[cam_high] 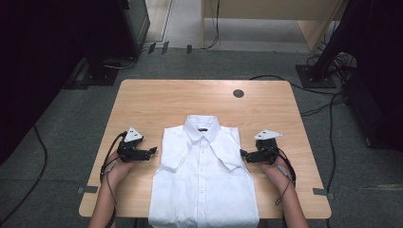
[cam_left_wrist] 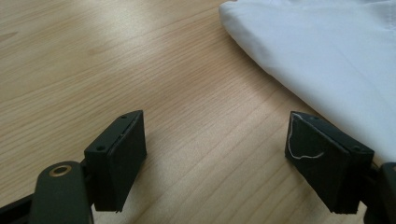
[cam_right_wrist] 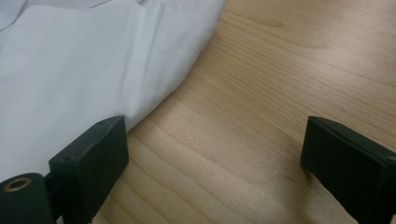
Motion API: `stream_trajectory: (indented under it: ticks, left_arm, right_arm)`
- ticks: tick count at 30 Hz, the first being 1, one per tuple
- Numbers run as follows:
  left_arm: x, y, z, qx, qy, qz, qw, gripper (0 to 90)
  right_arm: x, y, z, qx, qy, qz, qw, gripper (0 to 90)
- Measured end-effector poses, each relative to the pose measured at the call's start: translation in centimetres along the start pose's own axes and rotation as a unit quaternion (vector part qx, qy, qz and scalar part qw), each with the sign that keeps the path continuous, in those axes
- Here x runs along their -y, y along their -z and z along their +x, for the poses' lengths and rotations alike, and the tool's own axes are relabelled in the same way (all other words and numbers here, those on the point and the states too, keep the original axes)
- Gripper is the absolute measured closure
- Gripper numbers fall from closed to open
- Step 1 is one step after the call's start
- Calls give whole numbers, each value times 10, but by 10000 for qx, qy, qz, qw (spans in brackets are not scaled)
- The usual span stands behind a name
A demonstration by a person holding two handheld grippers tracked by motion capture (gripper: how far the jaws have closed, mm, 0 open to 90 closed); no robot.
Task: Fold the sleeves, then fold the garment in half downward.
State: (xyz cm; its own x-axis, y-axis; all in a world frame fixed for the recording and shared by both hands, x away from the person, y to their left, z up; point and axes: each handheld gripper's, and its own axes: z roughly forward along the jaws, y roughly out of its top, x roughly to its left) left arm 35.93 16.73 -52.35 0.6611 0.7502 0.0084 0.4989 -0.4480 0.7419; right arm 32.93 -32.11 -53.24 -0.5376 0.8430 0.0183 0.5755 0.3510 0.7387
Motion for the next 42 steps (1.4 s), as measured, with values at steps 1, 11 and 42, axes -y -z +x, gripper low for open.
stream_trajectory:
  ticks: [1, 11, 42]
  left_arm:
    - [0, -1, 0, 6, -3, -4, 10000, 205]
    - [-6, -7, -5, -28, 20, 16, 10000, 130]
    - [-39, -22, -37, 205, -193, -175, 9994, 296]
  right_arm:
    - [-1, -1, 0, 26, -22, -5, 10000, 77]
    - [-6, -4, 0, 145, -132, -178, 9996, 284]
    - [-29, -4, 11, 57, -54, -399, 9992, 431]
